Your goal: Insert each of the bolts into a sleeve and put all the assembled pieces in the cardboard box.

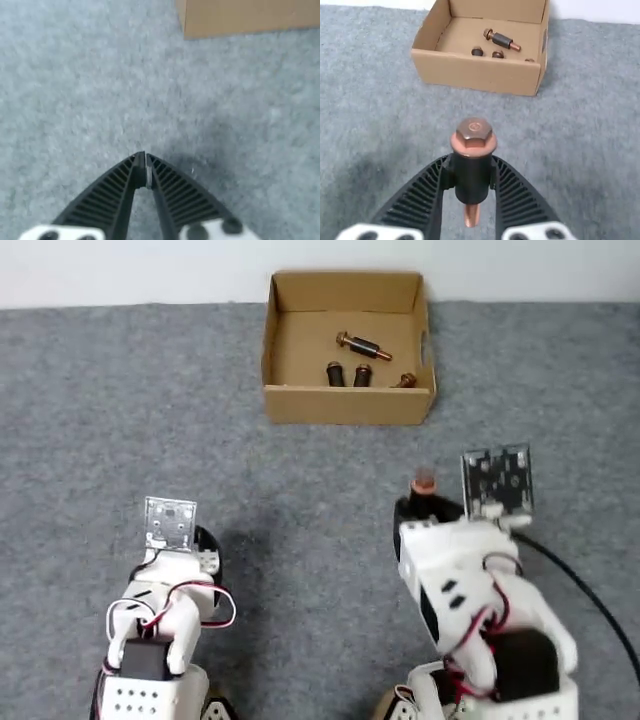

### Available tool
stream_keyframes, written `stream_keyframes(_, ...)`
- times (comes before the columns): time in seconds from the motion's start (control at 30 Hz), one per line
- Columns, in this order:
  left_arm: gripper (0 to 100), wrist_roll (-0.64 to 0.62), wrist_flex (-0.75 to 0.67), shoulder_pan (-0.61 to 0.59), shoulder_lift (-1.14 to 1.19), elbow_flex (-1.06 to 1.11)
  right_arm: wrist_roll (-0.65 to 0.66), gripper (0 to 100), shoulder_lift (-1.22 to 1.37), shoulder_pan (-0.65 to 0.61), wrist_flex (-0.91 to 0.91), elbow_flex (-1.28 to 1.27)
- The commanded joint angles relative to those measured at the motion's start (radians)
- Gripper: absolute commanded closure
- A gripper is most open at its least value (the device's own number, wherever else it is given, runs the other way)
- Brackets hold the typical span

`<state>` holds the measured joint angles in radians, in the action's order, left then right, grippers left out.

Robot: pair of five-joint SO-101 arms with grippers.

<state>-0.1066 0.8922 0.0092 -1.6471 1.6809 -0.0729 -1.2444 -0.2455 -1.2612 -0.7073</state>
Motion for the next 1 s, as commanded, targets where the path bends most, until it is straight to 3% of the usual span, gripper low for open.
stream_keyframes(0.0,100,0.012,-0.035,-0.005,-0.008,0.010,-0.012,99.1,0.102,0.010,0.143,0.107)
stream_keyframes(0.7,100,0.011,-0.028,-0.066,-0.005,0.010,-0.006,99.1,0.763,0.012,1.043,0.141)
stream_keyframes(0.97,100,0.014,-0.026,-0.069,0.000,0.010,-0.006,99.1,1.058,0.012,1.139,0.367)
